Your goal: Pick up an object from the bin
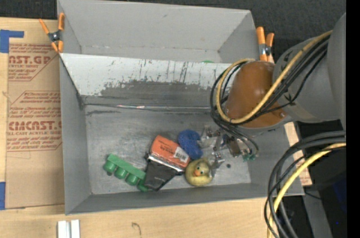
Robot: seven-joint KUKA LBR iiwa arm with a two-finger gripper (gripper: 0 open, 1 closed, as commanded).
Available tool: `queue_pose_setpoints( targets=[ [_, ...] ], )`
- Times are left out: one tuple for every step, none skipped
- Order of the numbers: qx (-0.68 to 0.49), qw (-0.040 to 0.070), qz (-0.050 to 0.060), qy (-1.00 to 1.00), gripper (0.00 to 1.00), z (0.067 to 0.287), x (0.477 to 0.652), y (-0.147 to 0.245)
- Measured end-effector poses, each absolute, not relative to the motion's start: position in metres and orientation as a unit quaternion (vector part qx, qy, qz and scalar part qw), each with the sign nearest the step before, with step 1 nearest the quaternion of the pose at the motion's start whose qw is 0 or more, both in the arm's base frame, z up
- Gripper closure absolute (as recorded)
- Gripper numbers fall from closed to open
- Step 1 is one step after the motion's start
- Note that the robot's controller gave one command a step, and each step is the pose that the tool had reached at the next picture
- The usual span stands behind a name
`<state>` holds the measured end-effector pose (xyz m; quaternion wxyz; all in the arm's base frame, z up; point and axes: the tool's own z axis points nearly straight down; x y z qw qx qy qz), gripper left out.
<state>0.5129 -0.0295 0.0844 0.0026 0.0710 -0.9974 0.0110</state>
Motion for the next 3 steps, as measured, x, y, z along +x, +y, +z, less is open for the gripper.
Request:
queue_pose_setpoints(
  targets=[
    [0.071, -0.001, 0.003, -0.997, 1.00, 0.115, 0.504, -0.019],
    [0.088, 0.002, 0.000, -0.996, 1.00, 0.173, 0.511, -0.020],
    [0.065, -0.009, 0.000, -0.998, 1.00, 0.179, 0.522, 0.007]
  ],
)
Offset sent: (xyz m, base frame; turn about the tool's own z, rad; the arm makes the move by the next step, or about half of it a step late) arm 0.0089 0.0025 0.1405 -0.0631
